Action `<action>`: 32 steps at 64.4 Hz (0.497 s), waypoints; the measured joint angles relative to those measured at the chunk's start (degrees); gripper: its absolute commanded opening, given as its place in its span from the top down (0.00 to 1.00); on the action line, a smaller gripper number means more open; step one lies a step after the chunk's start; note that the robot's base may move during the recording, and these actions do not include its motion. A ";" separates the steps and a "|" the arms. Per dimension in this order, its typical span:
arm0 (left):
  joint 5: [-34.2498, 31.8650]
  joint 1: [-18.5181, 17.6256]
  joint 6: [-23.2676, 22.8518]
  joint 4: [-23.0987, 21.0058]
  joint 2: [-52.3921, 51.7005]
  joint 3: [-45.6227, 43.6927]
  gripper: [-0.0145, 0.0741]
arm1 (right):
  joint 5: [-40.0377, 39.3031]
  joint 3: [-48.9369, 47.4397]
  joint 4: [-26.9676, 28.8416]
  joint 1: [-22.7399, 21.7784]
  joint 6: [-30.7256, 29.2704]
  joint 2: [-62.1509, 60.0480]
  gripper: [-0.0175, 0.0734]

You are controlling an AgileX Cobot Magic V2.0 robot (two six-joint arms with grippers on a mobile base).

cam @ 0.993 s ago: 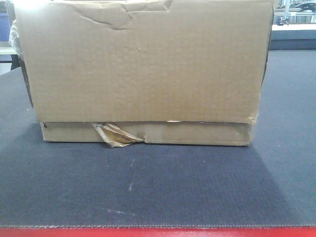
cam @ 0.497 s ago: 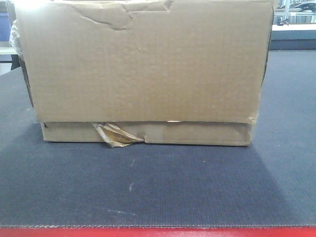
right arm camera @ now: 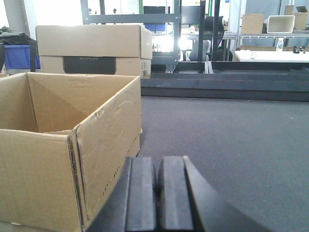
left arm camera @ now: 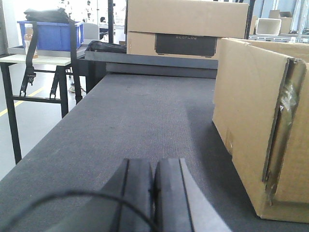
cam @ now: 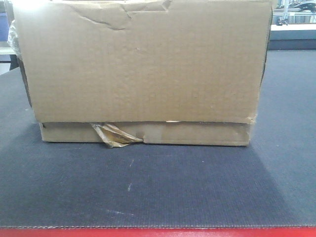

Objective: Grab carton from right shelf to conveyor

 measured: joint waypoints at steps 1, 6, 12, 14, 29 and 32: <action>-0.03 0.00 0.03 0.00 0.00 0.11 0.84 | 0.01 0.00 0.00 0.00 0.00 0.00 0.87; -0.36 0.00 0.26 -0.09 0.00 0.12 0.84 | 0.01 0.00 0.00 0.00 0.00 0.00 0.87; -0.60 0.00 0.39 -0.12 0.00 0.25 0.84 | 0.01 0.00 0.00 0.00 0.00 0.00 0.87; -0.67 0.00 0.39 -0.22 0.00 0.25 0.84 | 0.01 0.00 0.00 0.00 0.00 0.00 0.87; -0.82 0.00 0.50 -0.22 0.00 0.25 0.84 | 0.01 0.00 0.00 0.00 0.00 0.00 0.87; -0.82 0.00 0.50 -0.22 0.00 0.25 0.84 | 0.01 0.00 0.00 0.00 0.00 0.00 0.87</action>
